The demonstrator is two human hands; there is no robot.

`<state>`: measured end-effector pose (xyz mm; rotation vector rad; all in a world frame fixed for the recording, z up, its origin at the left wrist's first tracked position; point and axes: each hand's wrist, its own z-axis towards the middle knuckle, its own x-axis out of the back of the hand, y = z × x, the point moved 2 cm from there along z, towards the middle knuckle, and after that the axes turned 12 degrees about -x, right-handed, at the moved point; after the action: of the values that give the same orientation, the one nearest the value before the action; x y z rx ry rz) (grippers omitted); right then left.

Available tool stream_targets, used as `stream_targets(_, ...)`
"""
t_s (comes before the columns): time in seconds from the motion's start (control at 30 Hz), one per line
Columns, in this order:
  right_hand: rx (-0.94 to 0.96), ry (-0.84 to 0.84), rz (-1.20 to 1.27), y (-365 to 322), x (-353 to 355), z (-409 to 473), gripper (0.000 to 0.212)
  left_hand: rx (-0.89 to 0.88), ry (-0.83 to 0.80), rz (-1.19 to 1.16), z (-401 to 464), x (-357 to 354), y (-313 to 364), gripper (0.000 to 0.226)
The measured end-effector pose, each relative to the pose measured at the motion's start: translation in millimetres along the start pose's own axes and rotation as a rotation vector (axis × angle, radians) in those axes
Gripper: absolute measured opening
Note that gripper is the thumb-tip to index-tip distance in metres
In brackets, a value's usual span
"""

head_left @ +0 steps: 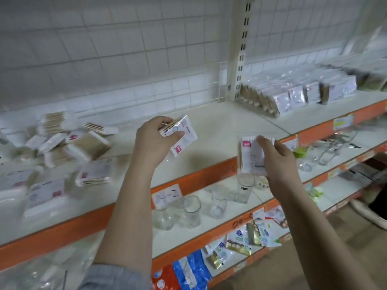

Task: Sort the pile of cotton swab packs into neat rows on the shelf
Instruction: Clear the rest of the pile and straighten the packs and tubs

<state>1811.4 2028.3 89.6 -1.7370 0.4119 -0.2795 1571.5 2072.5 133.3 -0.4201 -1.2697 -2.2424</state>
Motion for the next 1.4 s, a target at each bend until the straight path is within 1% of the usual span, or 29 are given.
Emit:
stream_targets(0.17, -0.062, -0.057, 0.0, -7.0, 93.1, 38.4, 0.018, 0.043, 0.031, -0.036, -13.1, -89.3, 55.5, 0.017)
stream_targets(0.3, -0.069, -0.078, -0.027, -14.9, 151.7, 62.2, 0.02, 0.067, -0.014, -0.032, -18.5, -143.3, 92.0, 0.016)
stream_targets(0.43, -0.09, -0.074, -0.017, -18.6, 188.8, 88.2, 0.035, 0.075, -0.047, 0.027, -12.0, -174.4, 115.6, 0.02)
stream_targets(0.53, -0.107, -0.062, 0.002, -21.6, 207.3, 107.1, 0.066, 0.096, -0.019, 0.012, -1.0, -190.9, 130.0, 0.018)
stream_targets(0.57, -0.093, -0.064, 0.005, -22.2, 212.7, 115.1, 0.065, 0.105, -0.007, -0.013, 3.5, -197.1, 134.1, 0.019)
stream_targets(0.67, -0.045, -0.061, 0.009, -26.6, 225.3, 140.9, 0.029, 0.104, 0.029, -0.059, 19.9, -217.4, 144.2, 0.024)
stream_targets(0.73, -0.033, -0.051, 0.011, -29.9, 231.3, 161.0, 0.014, 0.097, 0.055, -0.074, 34.6, -231.3, 147.2, 0.026)
stream_targets(0.9, 0.011, -0.019, -0.054, -46.8, 239.7, 222.7, 0.017, 0.058, 0.096, -0.09, 80.3, -269.5, 143.8, 0.02)
stream_targets(1.0, 0.064, -0.024, -0.105, -72.2, 240.2, 261.9, 0.015, 0.072, 0.118, -0.088, 112.4, -287.1, 140.4, 0.02)
stream_targets(1.1, 0.174, -0.083, -0.109, -94.2, 234.2, 295.5, 0.03, 0.09, 0.143, -0.079, 140.4, -301.1, 136.4, 0.022)
stream_targets(1.2, 0.233, -0.087, -0.111, -104.9, 230.9, 327.1, 0.022, 0.088, 0.156, -0.084, 159.5, -314.6, 136.4, 0.022)
stream_targets(1.3, 0.245, -0.107, -0.128, -110.1, 228.3, 351.9, 0.033, 0.091, 0.147, -0.068, 168.8, -326.8, 138.8, 0.022)
stream_targets(1.4, 0.265, -0.153, -0.178, -115.8, 226.0, 369.7, 0.026, 0.115, 0.154, -0.063, 173.0, -337.1, 140.9, 0.022)
